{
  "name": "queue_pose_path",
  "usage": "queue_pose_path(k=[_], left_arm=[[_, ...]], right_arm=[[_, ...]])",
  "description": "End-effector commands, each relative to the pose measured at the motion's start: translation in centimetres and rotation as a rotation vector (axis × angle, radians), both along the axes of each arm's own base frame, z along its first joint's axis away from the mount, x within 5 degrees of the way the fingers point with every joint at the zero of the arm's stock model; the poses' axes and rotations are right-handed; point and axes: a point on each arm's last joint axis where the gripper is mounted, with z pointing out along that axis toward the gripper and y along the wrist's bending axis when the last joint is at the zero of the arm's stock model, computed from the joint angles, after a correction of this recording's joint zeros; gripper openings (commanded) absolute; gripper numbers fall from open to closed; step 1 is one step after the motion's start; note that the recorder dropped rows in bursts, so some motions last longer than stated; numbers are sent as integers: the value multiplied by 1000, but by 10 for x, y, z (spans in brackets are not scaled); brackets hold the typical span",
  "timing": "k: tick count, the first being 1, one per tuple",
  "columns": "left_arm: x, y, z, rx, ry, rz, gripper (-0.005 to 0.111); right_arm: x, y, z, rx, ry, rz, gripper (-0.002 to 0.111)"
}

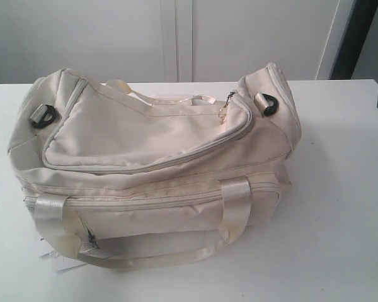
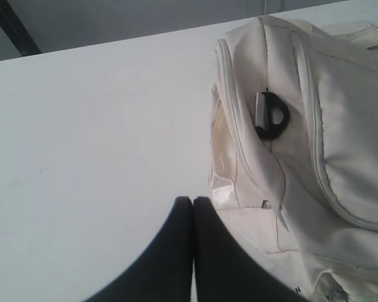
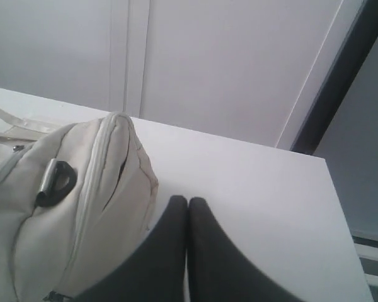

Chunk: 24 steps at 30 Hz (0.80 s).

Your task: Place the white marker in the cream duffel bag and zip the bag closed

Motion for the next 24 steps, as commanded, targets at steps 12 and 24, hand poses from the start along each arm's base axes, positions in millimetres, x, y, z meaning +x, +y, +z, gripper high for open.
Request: queue_pose_path(k=[12, 24], left_arm=[[-60, -5, -6, -12, -148, 4, 0], [-71, -5, -11, -21, -144, 11, 0]], right_arm=[[-62, 2, -10, -2, -175, 0, 0], [-68, 2, -11, -4, -179, 0, 0]])
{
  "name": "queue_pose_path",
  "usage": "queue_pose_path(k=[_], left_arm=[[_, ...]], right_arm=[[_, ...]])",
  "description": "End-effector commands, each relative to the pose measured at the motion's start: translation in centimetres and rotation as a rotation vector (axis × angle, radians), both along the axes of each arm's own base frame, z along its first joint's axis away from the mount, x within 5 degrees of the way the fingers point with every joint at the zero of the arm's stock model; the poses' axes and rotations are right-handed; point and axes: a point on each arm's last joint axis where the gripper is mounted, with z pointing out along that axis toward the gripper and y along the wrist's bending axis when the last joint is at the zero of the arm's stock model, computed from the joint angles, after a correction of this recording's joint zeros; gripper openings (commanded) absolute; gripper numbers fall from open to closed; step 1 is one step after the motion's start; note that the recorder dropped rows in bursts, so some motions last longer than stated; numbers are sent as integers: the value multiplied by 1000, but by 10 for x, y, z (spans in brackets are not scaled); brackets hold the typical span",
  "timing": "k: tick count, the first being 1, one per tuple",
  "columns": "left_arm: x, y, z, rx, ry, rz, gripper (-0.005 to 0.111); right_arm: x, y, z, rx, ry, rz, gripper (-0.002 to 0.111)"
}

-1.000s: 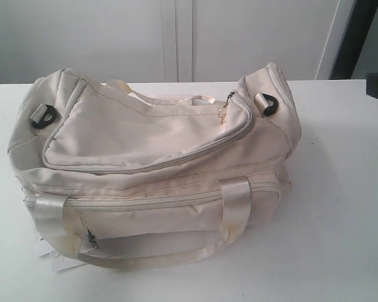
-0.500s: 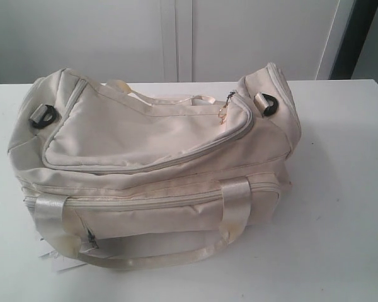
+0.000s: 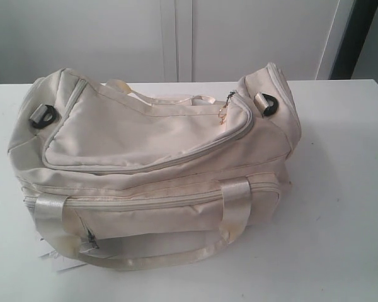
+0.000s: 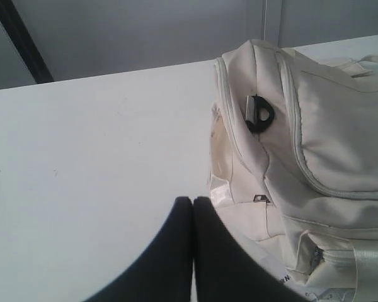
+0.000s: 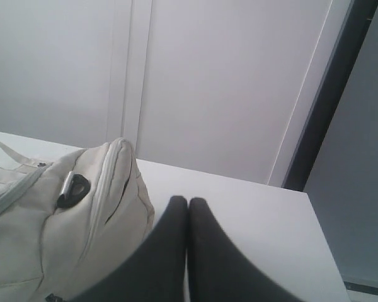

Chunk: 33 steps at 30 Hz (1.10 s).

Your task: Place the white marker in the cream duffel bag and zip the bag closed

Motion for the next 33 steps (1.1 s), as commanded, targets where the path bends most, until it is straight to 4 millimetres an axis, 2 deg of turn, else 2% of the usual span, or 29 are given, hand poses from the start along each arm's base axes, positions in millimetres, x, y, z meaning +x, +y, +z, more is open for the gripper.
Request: queue_pose_path(k=[1, 14, 20, 23, 33], left_arm=[[-1, 0, -1, -12, 1, 2, 0], [-1, -1, -2, -22, 2, -1, 0], [-32, -5, 1, -7, -112, -32, 0], [-39, -6, -10, -6, -170, -30, 0], [-35, -7, -76, -57, -156, -33, 0]], right_arm=[[-1, 0, -1, -4, -6, -1, 0], [-1, 0, -1, -4, -6, -1, 0], [-1, 0, -1, -4, -6, -1, 0], [-1, 0, -1, -4, -6, -1, 0], [-1, 0, -1, -4, -6, -1, 0]])
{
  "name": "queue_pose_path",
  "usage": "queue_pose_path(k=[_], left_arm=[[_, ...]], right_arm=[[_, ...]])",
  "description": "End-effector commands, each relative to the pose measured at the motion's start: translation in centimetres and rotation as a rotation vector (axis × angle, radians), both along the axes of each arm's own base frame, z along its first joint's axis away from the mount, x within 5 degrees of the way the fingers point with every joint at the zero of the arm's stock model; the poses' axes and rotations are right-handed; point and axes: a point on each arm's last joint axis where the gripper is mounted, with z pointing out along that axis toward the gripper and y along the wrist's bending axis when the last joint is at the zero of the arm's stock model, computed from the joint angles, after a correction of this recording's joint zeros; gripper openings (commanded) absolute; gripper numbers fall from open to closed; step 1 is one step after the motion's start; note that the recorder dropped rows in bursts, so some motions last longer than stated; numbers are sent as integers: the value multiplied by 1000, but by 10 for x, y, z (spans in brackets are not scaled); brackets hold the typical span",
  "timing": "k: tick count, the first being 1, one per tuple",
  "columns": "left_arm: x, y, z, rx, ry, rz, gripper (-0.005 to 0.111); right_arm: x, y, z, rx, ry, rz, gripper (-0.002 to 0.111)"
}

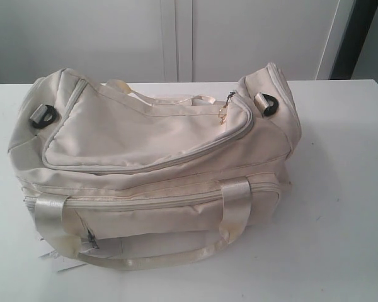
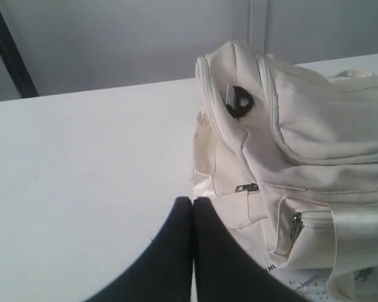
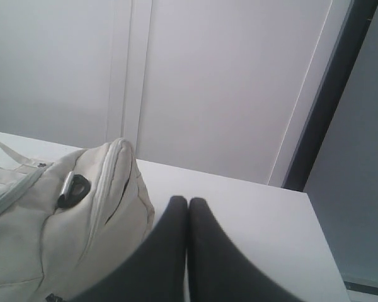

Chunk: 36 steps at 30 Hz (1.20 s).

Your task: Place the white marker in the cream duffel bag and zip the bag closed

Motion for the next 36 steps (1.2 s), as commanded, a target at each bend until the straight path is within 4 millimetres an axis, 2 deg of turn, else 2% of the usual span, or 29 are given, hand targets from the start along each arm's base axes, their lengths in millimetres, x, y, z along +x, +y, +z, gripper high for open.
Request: queue_pose_path(k=[1, 8, 16, 19, 36], left_arm=[[4, -1, -25, -33, -33, -1, 0], [8, 0, -69, -56, -39, 6, 0], [10, 0, -97, -66, 43, 9, 0], [11, 0, -103, -67, 56, 10, 0], [10, 0, -106, -63, 87, 7, 0]], right_arm=[[0, 0, -1, -4, -4, -1, 0], [0, 0, -1, -4, -4, -1, 0], [0, 0, -1, -6, -4, -1, 0], [0, 0, -1, -6, -4, -1, 0], [0, 0, -1, 12, -5, -2, 0]])
